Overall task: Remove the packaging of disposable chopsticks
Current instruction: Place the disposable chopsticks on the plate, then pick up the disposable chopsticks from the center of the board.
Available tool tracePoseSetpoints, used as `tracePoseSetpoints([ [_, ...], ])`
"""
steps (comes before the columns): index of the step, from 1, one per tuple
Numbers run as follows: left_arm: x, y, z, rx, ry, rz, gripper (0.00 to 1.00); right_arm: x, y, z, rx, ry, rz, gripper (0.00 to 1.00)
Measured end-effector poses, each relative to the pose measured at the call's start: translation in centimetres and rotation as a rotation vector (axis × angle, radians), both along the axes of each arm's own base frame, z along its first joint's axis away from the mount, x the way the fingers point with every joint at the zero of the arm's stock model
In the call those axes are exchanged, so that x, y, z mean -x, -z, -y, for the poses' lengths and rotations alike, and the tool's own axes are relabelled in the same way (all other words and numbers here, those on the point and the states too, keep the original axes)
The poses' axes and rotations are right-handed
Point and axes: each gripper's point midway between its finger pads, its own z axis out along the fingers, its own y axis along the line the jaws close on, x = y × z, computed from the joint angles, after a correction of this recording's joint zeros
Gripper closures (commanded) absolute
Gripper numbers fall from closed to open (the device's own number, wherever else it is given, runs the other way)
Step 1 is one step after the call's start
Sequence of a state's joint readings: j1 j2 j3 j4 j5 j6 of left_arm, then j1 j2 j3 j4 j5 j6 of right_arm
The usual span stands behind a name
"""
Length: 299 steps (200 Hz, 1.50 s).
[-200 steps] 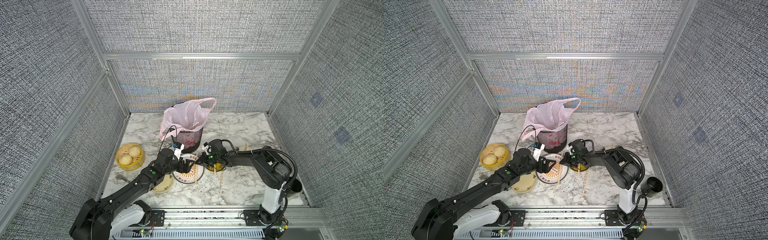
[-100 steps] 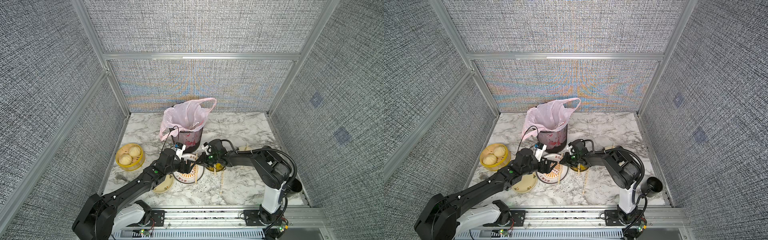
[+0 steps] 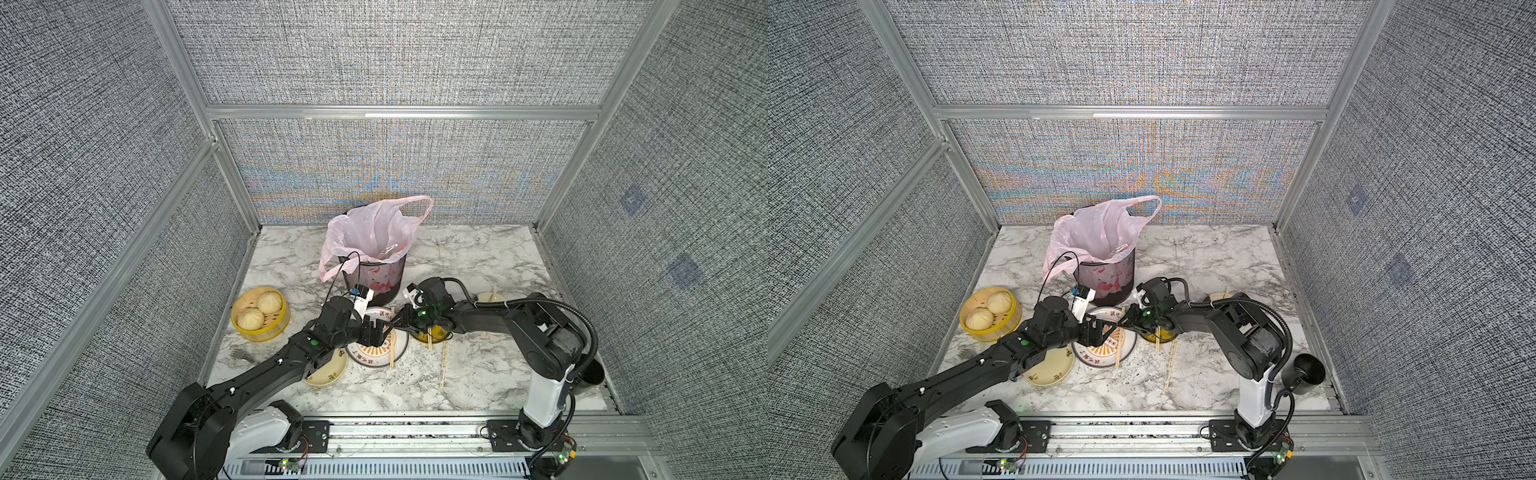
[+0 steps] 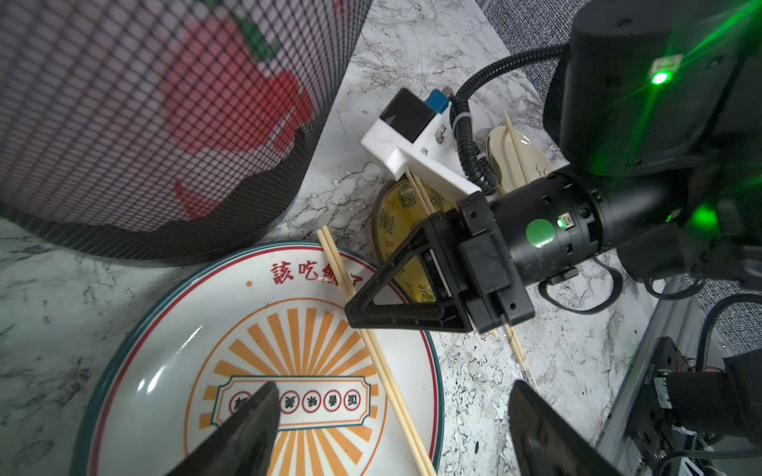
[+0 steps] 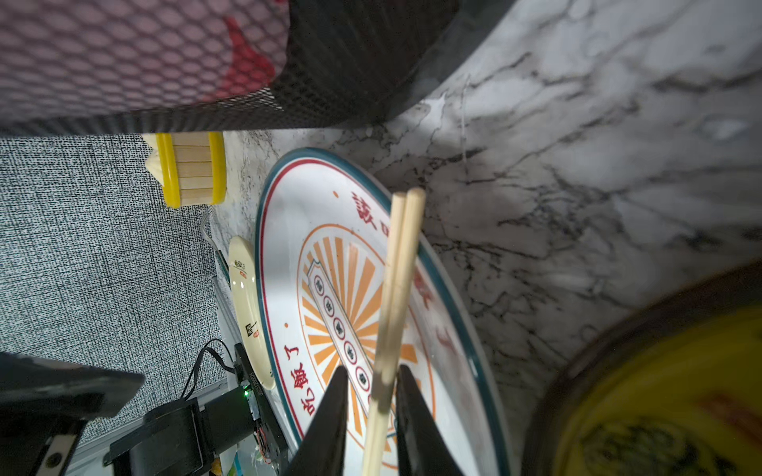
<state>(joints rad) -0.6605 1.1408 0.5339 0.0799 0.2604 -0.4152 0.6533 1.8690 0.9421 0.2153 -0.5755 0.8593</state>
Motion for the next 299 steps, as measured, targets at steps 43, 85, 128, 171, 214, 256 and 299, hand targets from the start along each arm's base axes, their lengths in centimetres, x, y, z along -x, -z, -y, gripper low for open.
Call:
tracePoseSetpoints([
  [43,0.1,-0.1,0.2,0.002,0.005,0.003,0.14,0.2,-0.4,0.2,0.008,-0.006,0.007,0.73],
  [85,0.1,-0.1,0.2,-0.001,0.006,0.003,0.14,0.5,-0.5,0.7,0.033,-0.005,0.013,0.72],
  [128,0.0,-0.1,0.2,-0.001,0.006,0.004,0.12,1.3,-2.6,1.4,0.087,0.001,0.086,0.66],
  [171,0.9,-0.6,0.6,0.039,0.034,0.011,0.00,2.8,-5.1,3.3,0.167,0.020,0.184,0.02],
  [214,3.2,-2.4,1.4,0.105,0.109,0.061,0.00,5.5,-8.7,7.0,0.297,0.064,0.380,0.01],
  [256,5.8,-2.0,2.4,0.117,0.195,0.054,0.00,7.2,-9.3,14.1,0.391,0.190,0.572,0.01],
  [299,8.7,-2.4,4.5,0.154,0.303,0.063,0.00,8.7,-7.8,19.4,0.460,0.290,0.636,0.01],
])
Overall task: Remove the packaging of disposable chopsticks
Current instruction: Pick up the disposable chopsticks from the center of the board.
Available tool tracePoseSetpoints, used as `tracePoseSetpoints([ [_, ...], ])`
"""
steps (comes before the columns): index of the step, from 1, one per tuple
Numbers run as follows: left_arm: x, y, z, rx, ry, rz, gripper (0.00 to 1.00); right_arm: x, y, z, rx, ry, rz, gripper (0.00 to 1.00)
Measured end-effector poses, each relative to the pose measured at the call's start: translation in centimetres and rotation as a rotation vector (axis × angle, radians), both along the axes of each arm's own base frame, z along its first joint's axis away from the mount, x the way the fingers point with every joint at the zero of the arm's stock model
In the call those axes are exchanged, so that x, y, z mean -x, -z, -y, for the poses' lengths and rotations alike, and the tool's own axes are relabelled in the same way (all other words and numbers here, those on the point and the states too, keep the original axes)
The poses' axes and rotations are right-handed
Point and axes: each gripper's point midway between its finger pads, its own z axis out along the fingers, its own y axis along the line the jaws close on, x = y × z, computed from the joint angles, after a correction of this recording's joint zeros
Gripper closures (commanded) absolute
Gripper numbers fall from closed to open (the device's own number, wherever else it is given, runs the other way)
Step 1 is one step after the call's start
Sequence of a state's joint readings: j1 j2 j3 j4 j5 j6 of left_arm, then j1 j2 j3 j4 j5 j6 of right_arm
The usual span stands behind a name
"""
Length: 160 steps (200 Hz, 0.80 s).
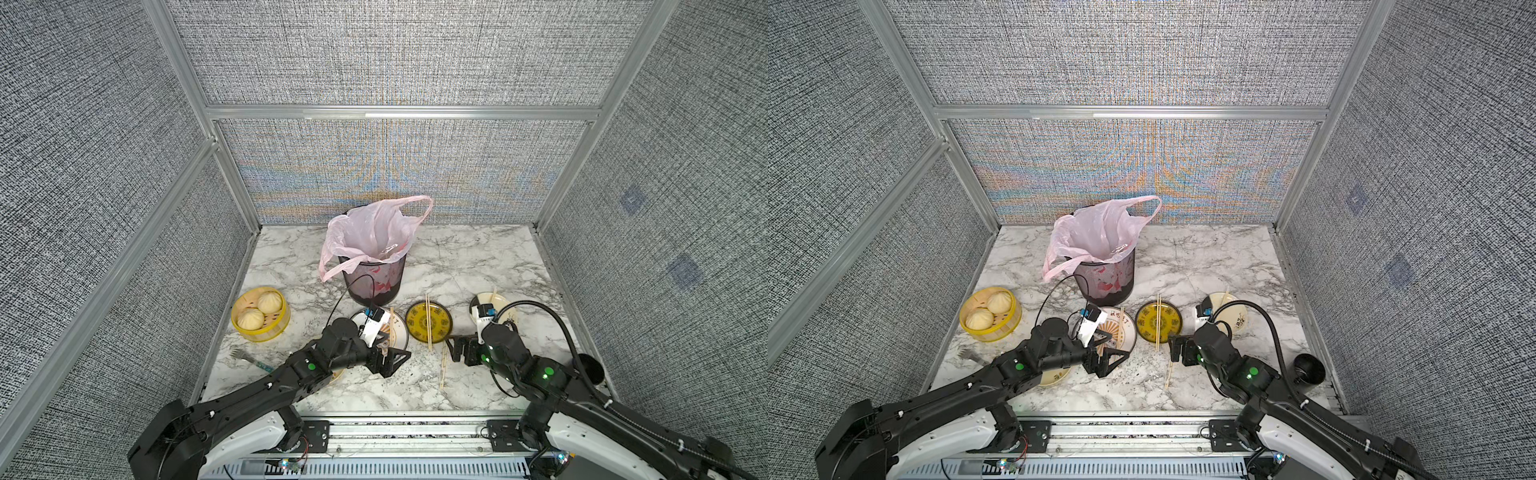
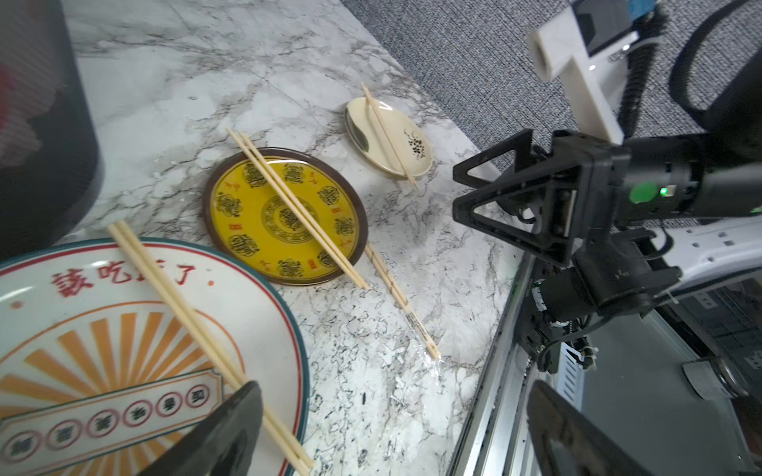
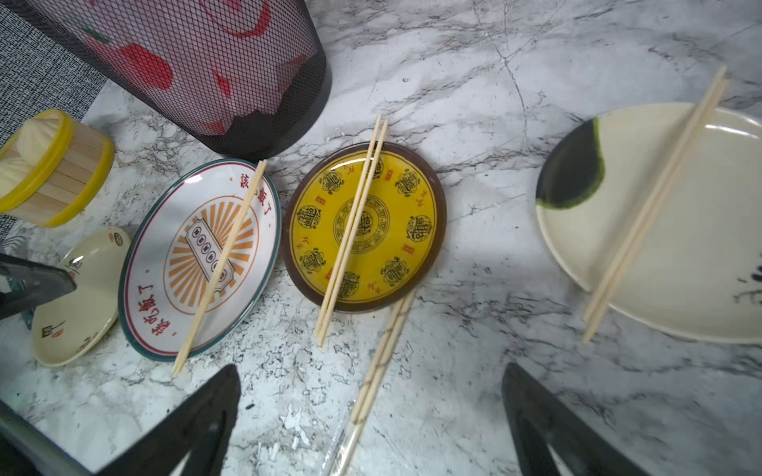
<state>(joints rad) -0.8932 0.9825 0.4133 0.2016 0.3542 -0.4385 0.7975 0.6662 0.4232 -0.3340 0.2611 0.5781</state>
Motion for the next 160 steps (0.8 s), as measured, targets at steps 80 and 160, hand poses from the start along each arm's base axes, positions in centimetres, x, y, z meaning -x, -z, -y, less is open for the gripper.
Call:
tracePoseSetpoints([
  [80,3.5,-0.1,3.7,0.020,0.098,0.008,0.00,2.1,7.1,1.1,0.117,0.002,-0.196,0.01],
  [160,3.3,0.2,5.7,0.006,0.108,0.015,0.00,1.7,9.5,-1.1,0.189,-0.038,-0.263,0.01],
])
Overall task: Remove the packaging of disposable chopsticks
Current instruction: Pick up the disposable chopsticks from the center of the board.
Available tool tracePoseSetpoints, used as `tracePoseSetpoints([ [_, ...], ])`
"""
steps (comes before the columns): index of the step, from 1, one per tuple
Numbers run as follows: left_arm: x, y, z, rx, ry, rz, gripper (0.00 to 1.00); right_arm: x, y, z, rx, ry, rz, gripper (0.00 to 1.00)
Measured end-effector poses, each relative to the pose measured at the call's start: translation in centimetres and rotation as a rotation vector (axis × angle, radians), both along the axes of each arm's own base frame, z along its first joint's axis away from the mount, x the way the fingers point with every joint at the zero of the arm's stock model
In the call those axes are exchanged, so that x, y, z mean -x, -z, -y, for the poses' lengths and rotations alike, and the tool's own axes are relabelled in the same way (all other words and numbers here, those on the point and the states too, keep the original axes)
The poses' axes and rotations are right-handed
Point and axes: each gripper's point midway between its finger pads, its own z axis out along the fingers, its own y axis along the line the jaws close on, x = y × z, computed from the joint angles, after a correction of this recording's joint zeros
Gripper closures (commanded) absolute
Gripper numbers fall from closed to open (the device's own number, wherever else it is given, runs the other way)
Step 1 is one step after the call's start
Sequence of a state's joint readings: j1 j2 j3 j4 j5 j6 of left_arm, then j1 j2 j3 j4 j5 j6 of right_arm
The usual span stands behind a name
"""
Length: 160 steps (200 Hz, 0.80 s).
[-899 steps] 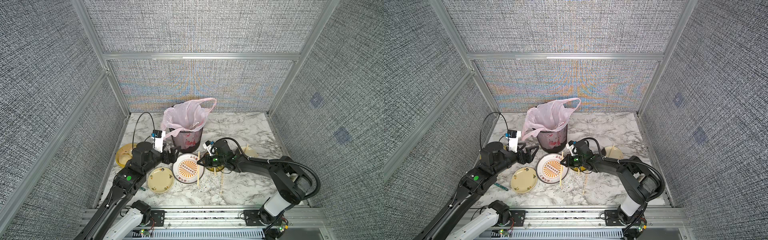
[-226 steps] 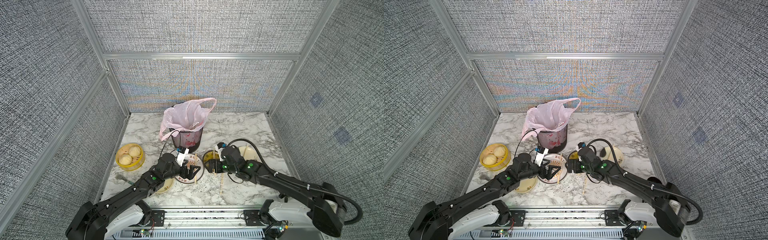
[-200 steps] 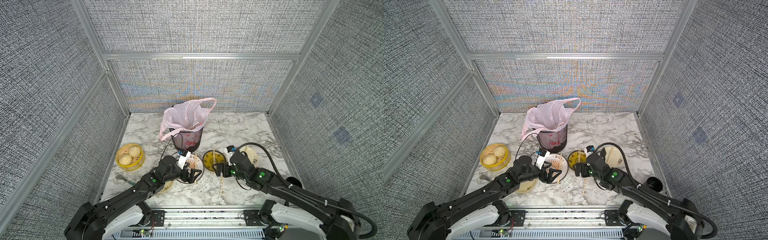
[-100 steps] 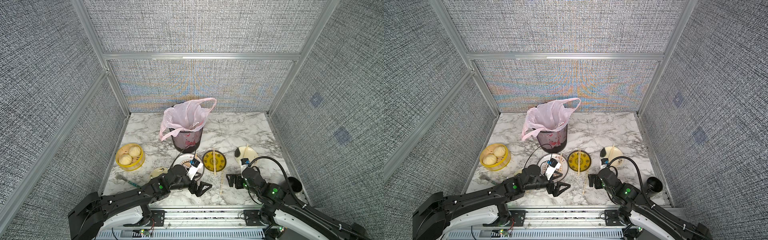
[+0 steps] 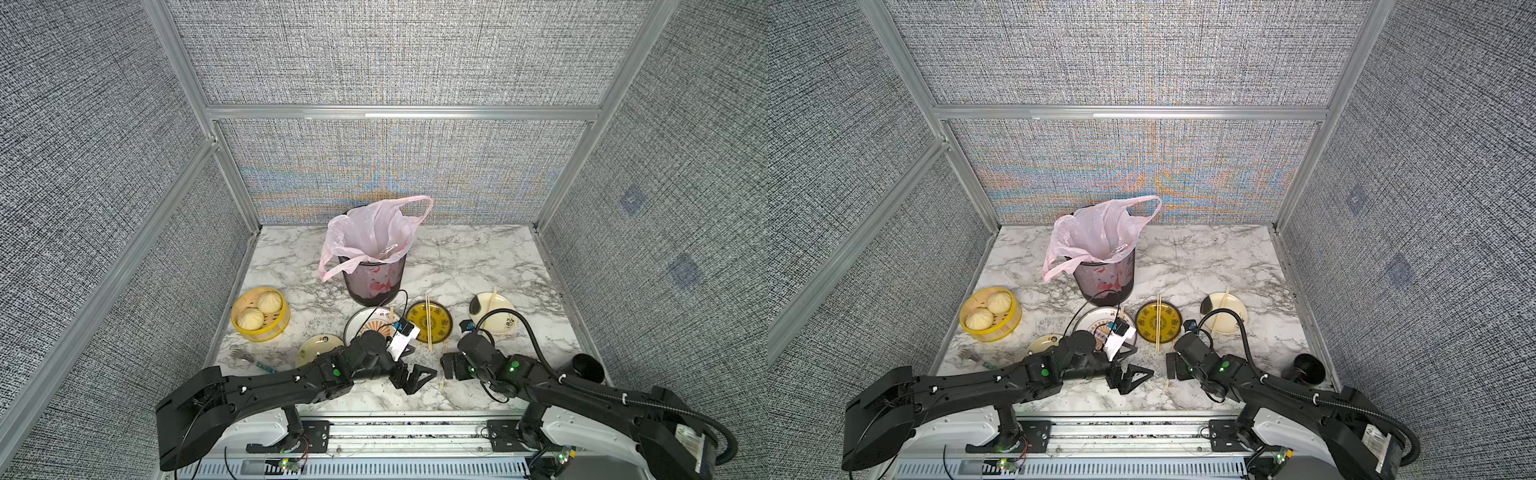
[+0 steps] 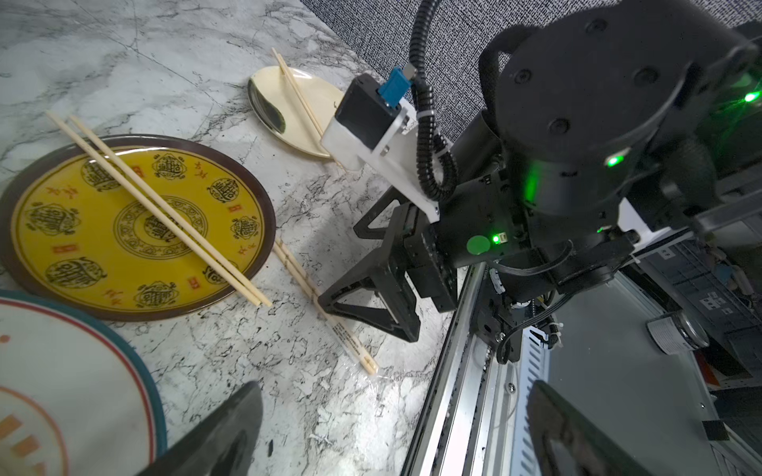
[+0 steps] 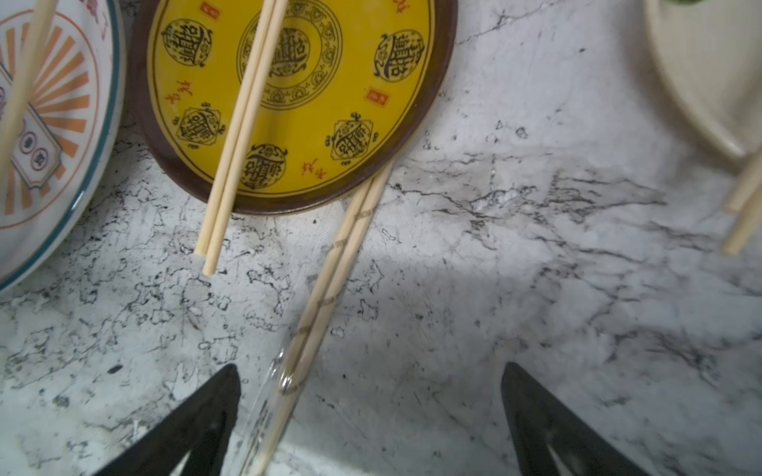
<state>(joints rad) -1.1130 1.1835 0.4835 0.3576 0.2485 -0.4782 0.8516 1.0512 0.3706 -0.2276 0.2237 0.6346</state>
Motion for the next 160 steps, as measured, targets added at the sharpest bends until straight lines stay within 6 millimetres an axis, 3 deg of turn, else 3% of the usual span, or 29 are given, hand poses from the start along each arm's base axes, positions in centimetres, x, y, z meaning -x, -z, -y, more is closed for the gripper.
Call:
tracePoseSetpoints([
  [37,-0.7,-0.4,0.1,0.003,-0.031,0.026,0.00,-0.5,0.5,-0.1,0.025,0.013,0.003,0.01],
  [53,-0.9,0.1,0.2,-0.013,-0.042,0.025,0.00,-0.8,0.6,-0.5,0.036,0.009,0.003,0.06],
  [67,-1.2,0.6,0.4,-0.027,-0.050,0.024,0.00,-1.1,0.6,-0.8,0.050,0.011,0.003,0.14],
  [113,-1.1,0.8,0.7,-0.035,-0.044,0.020,0.00,-1.7,1.3,0.3,0.141,0.073,-0.009,0.55],
  [160,-1.0,0.9,0.7,-0.037,-0.042,0.019,0.00,-1.8,1.4,2.1,0.192,0.146,-0.015,0.76],
])
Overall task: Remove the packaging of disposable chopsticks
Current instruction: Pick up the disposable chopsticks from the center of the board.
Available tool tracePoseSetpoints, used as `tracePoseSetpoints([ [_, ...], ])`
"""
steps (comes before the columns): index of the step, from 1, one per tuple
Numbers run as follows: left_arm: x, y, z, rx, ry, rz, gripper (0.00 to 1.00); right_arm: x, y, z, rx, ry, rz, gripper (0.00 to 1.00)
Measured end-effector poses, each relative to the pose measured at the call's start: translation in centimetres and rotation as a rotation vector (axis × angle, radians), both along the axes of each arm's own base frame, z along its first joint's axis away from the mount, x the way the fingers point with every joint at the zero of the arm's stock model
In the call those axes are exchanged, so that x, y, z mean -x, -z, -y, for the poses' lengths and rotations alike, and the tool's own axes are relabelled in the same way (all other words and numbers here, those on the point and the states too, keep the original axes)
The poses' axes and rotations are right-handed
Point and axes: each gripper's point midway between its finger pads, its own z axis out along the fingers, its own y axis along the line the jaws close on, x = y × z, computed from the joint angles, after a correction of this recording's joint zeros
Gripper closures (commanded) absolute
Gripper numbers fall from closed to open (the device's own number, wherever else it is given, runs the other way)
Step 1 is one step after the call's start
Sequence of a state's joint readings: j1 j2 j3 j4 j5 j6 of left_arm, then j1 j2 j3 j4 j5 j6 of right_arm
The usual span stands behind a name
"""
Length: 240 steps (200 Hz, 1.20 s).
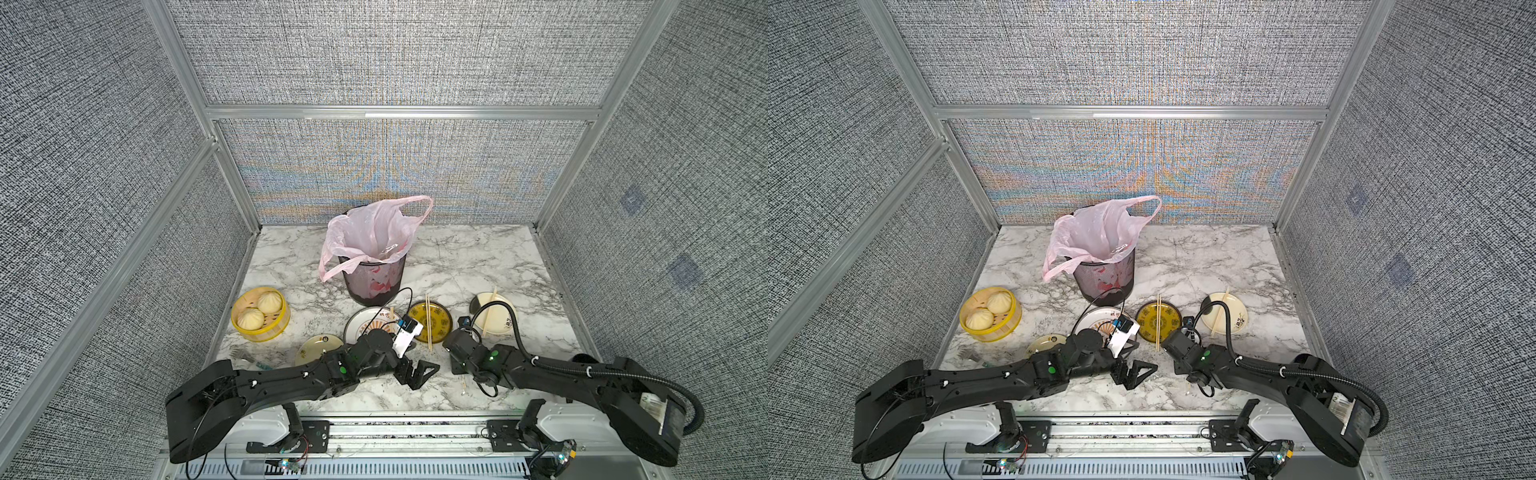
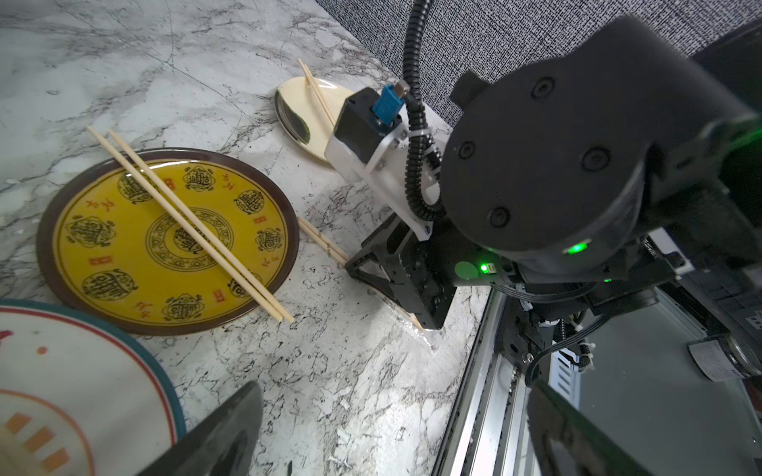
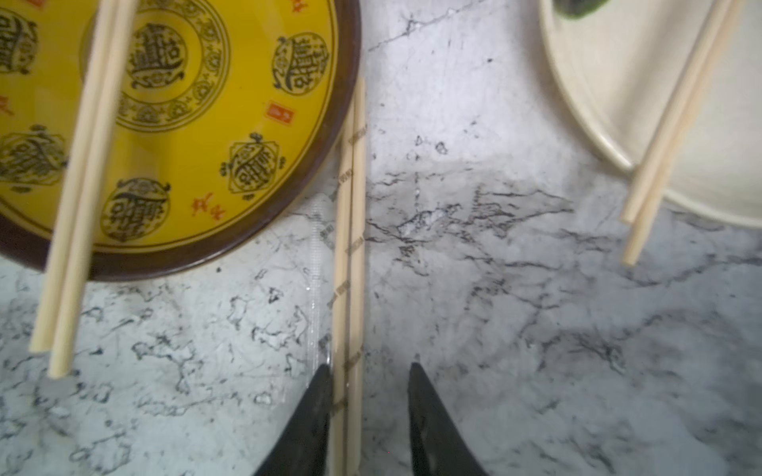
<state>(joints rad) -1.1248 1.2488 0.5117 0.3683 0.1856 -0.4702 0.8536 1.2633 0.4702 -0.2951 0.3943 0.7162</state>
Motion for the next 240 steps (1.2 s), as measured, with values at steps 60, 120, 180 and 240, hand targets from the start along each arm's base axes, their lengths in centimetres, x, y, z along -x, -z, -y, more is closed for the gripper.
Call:
tracePoseSetpoints([
  [60,0.1,0.5,-0.1,-0.006,0.003,0.000,0.00,-1.2,0.4,0.3,-0.013,0.040,0.003,0.97],
  [120,0.2,1.3,0.4,-0.018,0.018,-0.009,0.00,-1.7,0.0,0.5,-0.031,0.060,0.007,1.00],
  [180,0.1,1.5,0.7,-0.026,0.023,-0.007,0.00,-0.8,-0.7,0.7,-0.065,0.029,-0.032,1.00],
  [240,-0.1,2.0,1.0,-0.036,0.024,-0.011,0.00,-0.5,-0.7,1.2,-0.059,0.022,-0.050,1.00],
])
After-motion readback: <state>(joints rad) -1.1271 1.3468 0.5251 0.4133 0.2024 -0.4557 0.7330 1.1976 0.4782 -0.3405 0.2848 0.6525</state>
